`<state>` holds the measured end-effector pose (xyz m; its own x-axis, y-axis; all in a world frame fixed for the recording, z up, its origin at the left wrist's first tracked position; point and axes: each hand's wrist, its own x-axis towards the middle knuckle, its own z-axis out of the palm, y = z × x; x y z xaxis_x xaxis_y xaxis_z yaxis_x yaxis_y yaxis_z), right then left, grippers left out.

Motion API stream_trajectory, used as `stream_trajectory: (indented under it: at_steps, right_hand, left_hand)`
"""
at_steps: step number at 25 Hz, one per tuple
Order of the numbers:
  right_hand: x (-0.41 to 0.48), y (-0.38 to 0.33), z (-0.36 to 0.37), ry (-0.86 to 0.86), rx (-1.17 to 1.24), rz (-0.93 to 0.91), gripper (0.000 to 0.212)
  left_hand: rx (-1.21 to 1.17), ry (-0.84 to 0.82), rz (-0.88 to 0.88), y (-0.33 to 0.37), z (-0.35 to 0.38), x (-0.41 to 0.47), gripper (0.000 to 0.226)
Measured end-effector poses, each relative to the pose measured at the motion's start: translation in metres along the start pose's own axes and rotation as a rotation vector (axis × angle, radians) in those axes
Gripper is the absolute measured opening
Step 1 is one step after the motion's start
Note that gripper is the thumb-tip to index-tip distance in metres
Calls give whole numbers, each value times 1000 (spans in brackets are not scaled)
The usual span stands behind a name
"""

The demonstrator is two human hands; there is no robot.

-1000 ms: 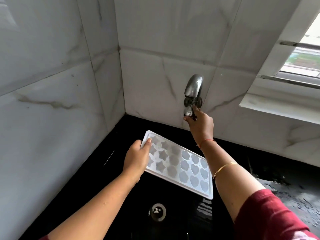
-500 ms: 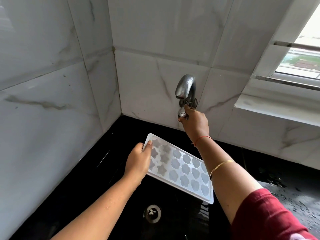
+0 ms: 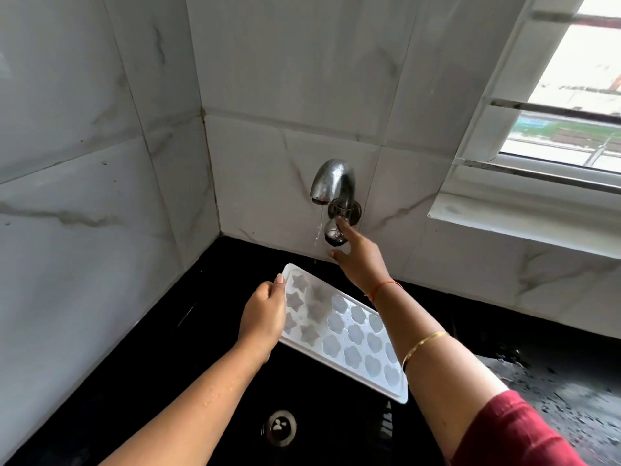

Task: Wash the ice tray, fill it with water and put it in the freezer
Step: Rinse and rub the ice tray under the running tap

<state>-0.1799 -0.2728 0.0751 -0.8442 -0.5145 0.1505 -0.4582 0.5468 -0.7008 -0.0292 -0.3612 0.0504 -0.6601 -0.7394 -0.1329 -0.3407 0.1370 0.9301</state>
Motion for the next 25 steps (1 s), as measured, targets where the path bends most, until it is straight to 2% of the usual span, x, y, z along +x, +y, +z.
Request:
stream_trajectory:
  at_steps: [4, 8, 11, 14, 16, 20, 25]
  right_hand:
    - [-2, -1, 4, 16, -25, 23, 63]
    - [-30, 0, 20, 210, 71, 52, 59]
    - [-55, 2, 32, 275, 93, -24, 50]
    - [-71, 6, 41, 218, 59, -124, 51]
    - [-76, 3, 39, 131, -2, -100, 60]
    - [-74, -12, 28, -20, -82, -40, 53]
    - [-71, -17, 25, -20, -197, -46, 54]
  left_hand:
    - [-29, 28, -11, 2, 1, 4, 42]
    - [-80, 35, -19, 4, 4, 5, 33]
    - [-103, 56, -17, 8, 10, 7, 27]
    - [-142, 46, 8, 13, 18, 7, 27]
    - [-157, 37, 32, 14, 22, 8, 30]
    - [-155, 28, 79, 15, 25, 10, 34]
    - [-175, 37, 95, 16, 23, 7, 34]
